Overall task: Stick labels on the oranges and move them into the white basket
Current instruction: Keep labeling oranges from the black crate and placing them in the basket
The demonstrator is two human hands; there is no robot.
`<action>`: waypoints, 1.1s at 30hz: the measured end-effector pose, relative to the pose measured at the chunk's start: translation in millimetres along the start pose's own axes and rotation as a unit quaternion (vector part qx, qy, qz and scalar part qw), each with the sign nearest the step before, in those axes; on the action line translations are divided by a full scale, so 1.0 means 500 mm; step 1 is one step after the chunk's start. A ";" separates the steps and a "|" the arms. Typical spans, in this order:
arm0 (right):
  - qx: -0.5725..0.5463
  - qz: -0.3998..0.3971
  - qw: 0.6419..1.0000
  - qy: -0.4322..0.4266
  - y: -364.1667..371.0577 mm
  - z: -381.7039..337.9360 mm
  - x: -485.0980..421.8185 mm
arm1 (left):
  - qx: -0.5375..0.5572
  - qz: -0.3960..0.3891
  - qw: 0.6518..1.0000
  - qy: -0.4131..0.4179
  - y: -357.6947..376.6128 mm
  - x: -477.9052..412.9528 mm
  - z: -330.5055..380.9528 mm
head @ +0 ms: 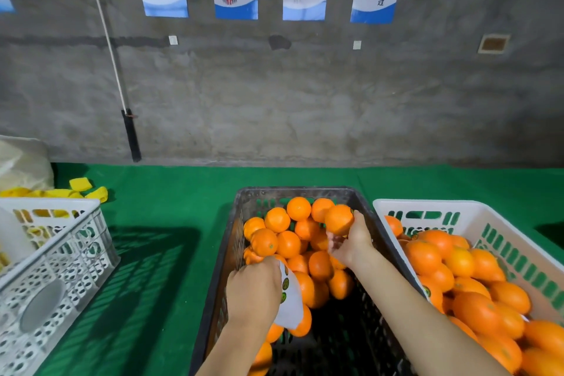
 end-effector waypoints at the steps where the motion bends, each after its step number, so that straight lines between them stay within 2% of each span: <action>1: -0.021 -0.014 1.000 -0.016 0.002 -0.018 0.019 | 0.005 0.000 1.000 -0.004 0.000 0.000 0.000; 4: -0.106 -0.025 0.991 -0.080 -0.020 -0.076 0.066 | 0.024 -0.009 1.000 0.006 0.005 -0.003 0.000; 7: -0.202 -0.018 0.973 -0.109 -0.070 -0.098 0.091 | 0.088 0.000 0.996 0.002 0.004 -0.002 -0.001; 11: -0.299 0.063 0.942 -0.140 -0.142 -0.112 0.115 | 0.230 0.039 0.972 -0.011 -0.005 0.002 0.006; 15: -0.396 0.124 0.898 -0.150 -0.186 -0.114 0.130 | 0.227 0.036 0.973 0.000 0.003 0.008 0.008; 19: -0.317 0.133 0.920 -0.188 -0.184 -0.111 0.140 | 0.209 0.018 0.978 -0.010 0.010 0.007 0.007; 21: -0.195 0.130 0.937 -0.257 -0.172 -0.119 0.146 | 0.215 0.004 0.977 -0.009 0.014 0.004 0.010; 23: 0.002 0.108 0.930 -0.351 -0.141 -0.124 0.162 | 0.265 -0.009 0.964 -0.021 0.018 0.005 0.015; 24: 0.114 0.080 0.905 -0.403 -0.114 -0.120 0.176 | 0.312 -0.019 0.949 -0.036 0.022 0.004 0.016; 25: 0.218 0.036 0.863 -0.455 -0.083 -0.108 0.194 | 0.365 -0.030 0.929 -0.058 0.026 0.003 0.015; 26: 0.307 -0.016 0.809 -0.500 -0.053 -0.089 0.210 | 0.412 -0.044 0.906 -0.085 0.033 0.001 0.013; 28: 0.446 -0.105 0.680 -0.572 -0.007 -0.040 0.243 | 0.490 -0.083 0.856 -0.140 0.046 -0.003 0.008; 29: 0.497 -0.145 0.615 -0.594 0.009 -0.011 0.254 | 0.523 -0.098 0.831 -0.163 0.050 -0.001 0.006; 30: 0.532 -0.180 0.565 -0.604 0.020 0.015 0.262 | 0.547 -0.103 0.812 -0.178 0.053 0.002 0.002; 31: 0.554 -0.207 0.535 -0.604 0.027 0.036 0.265 | 0.557 -0.100 0.804 -0.183 0.054 0.004 -0.004; 33: 0.564 -0.233 0.516 -0.601 0.036 0.053 0.265 | 0.560 -0.091 0.804 -0.178 0.057 0.007 -0.015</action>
Point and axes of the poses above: each hand's wrist, its own x-axis away from the middle knuckle, its own y-axis out of the palm, z = x × y, the point moved 8 cm from there along -x, towards the middle knuckle, and after that the axes turned 6 degrees about z, right-handed, at the moved point
